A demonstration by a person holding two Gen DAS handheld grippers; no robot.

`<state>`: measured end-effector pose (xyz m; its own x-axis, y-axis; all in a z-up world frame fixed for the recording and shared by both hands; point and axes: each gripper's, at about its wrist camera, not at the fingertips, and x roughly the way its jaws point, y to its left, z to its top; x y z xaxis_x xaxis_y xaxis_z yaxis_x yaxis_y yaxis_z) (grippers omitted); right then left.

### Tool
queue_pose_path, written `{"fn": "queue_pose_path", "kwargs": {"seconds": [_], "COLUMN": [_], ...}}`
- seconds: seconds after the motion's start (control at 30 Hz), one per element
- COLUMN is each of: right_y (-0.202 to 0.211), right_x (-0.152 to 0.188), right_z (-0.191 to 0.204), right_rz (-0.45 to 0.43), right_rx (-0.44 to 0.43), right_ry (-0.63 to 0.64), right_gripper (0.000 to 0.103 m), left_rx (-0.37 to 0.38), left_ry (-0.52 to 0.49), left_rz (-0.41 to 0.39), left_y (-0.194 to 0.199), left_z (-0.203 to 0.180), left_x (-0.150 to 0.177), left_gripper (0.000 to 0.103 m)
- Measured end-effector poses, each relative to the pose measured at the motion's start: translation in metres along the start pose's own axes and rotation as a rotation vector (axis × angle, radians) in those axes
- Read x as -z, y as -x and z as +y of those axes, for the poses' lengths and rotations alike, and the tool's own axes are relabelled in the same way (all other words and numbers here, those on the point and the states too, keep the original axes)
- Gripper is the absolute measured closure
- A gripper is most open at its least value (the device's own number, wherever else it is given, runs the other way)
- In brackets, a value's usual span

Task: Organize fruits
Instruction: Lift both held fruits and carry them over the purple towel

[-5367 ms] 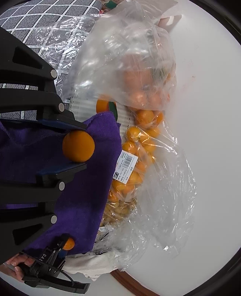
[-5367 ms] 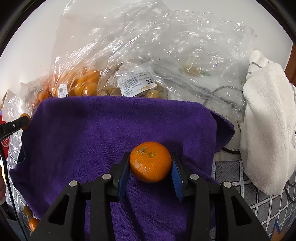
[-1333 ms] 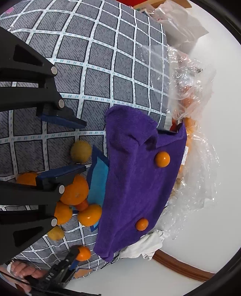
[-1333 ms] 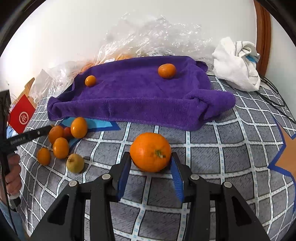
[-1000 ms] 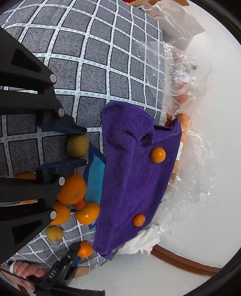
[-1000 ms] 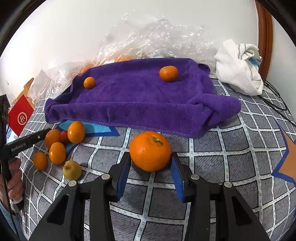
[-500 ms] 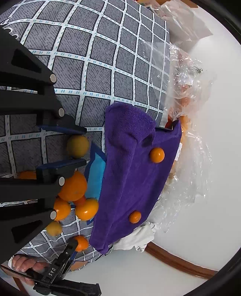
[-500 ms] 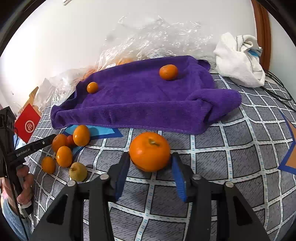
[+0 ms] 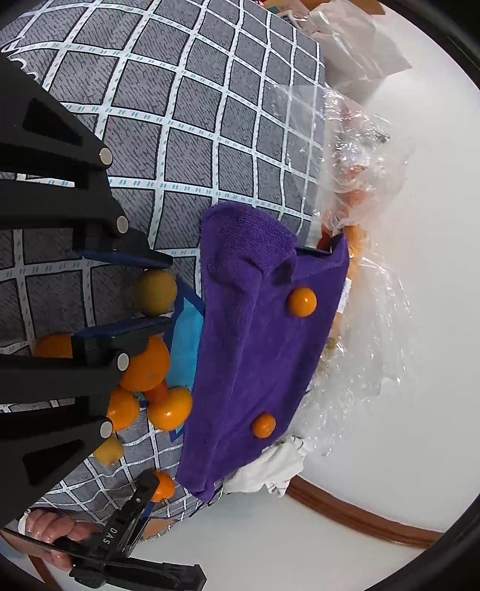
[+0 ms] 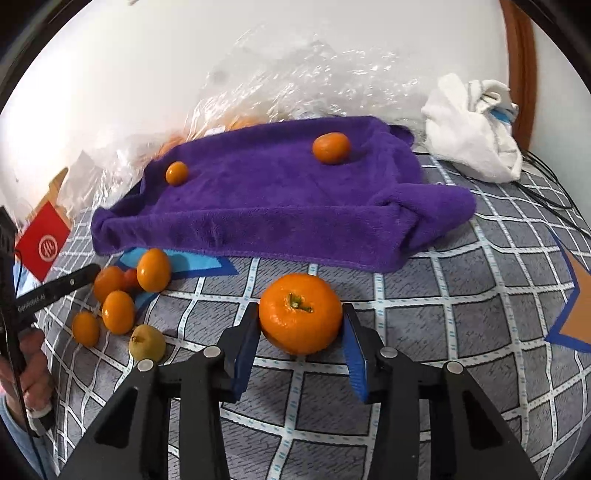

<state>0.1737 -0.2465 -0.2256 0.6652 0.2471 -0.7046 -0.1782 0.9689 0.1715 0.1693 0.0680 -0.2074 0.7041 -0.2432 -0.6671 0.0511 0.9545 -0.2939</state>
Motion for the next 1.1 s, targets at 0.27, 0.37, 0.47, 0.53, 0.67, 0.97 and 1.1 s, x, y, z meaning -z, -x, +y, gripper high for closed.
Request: {"fn": "queue_pose_path", "kwargs": {"seconds": [0.27,0.37,0.47,0.53,0.67,0.97,1.1], "right_y": [0.009,0.009,0.012,0.014,0.017,0.044,0.056], "right_x": [0.002,0.002,0.002,0.003,0.008,0.003,-0.012], "right_z": [-0.002,-0.002,-0.001,-0.003,-0.01,-0.013,-0.011], "right_rz": [-0.039,-0.039,-0.051,-0.052,-0.034,-0.078,-0.103], "right_rx": [-0.006,0.003,-0.002,0.008,0.004,0.026,0.018], "right_ry": [-0.008,-0.002,0.002,-0.005,-0.04,-0.049,-0.04], "right_gripper": [0.06,0.06,0.06,0.06,0.06,0.06,0.06], "left_rx": [0.01,0.011,0.006,0.012,0.048,0.064,0.052], "left_ry": [0.013,0.012,0.0,-0.003,0.009,0.037,0.047], "left_rz": [-0.039,-0.062,-0.081,-0.09,-0.092,-0.114,-0.112], "left_y": [0.008,0.012,0.016,0.018,0.02,0.024,0.025], "left_z": [0.002,0.002,0.0,-0.001,0.001,0.004,0.006], "left_x": [0.0,-0.001,-0.001,0.0,-0.002,-0.004,-0.008], "left_gripper": [0.078,0.078,0.078,0.078,0.078,0.078,0.078]}}
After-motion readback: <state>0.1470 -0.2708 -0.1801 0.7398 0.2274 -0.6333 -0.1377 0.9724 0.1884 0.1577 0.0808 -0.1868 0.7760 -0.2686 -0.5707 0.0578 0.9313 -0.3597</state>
